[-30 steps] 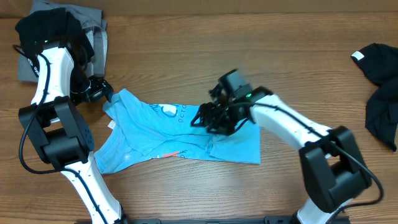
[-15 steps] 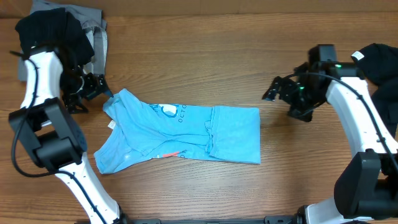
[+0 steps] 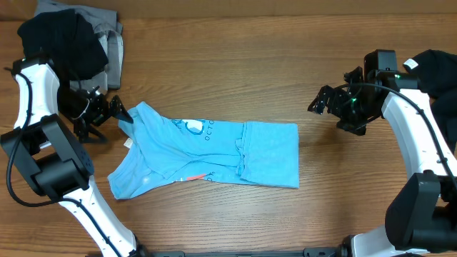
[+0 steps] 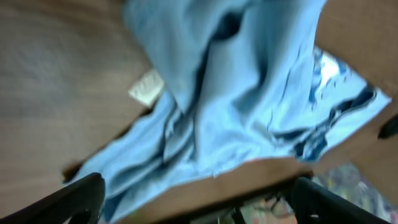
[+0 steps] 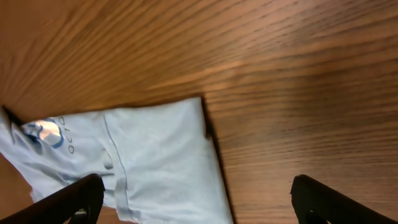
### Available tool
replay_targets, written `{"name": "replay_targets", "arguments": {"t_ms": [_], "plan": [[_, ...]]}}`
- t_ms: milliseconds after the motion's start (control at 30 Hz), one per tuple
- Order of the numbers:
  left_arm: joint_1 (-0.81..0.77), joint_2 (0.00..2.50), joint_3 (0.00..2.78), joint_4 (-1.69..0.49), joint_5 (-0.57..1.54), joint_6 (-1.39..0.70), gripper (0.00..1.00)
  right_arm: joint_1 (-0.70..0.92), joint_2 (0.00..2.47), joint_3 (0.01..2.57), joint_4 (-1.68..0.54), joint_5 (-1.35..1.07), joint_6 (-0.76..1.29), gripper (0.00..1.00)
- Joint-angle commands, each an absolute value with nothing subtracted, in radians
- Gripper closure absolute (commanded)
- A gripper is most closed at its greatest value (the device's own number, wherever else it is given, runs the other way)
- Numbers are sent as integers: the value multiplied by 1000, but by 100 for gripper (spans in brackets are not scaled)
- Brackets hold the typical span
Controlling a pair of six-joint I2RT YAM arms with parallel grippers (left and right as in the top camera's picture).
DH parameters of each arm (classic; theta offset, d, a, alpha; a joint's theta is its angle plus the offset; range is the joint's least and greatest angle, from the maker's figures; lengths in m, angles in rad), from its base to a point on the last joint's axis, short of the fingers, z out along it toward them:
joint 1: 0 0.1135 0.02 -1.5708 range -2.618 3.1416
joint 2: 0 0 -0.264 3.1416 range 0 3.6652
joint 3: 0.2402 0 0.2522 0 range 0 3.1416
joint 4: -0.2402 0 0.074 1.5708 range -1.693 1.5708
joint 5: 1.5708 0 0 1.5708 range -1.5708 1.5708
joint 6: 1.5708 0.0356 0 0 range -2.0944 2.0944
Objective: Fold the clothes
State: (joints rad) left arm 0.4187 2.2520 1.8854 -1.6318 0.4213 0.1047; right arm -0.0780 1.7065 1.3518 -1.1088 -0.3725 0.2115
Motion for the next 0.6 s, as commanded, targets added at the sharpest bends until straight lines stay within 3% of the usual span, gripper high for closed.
{"name": "replay_targets", "arguments": {"t_ms": [0, 133, 300, 567], "plan": [[415, 2218, 1880, -1660, 442, 138, 6, -80, 1697, 1348, -1125, -339, 163, 0], [415, 2070, 1880, -1660, 412, 85, 13, -80, 1697, 1348, -1135, -322, 163, 0], [415, 1858, 1880, -1678, 295, -6, 2, -80, 1697, 1348, -1122, -322, 163, 0], [415, 1552, 1691, -1570, 221, -60, 0, -80, 1698, 1348, -1123, -322, 163, 0]]}}
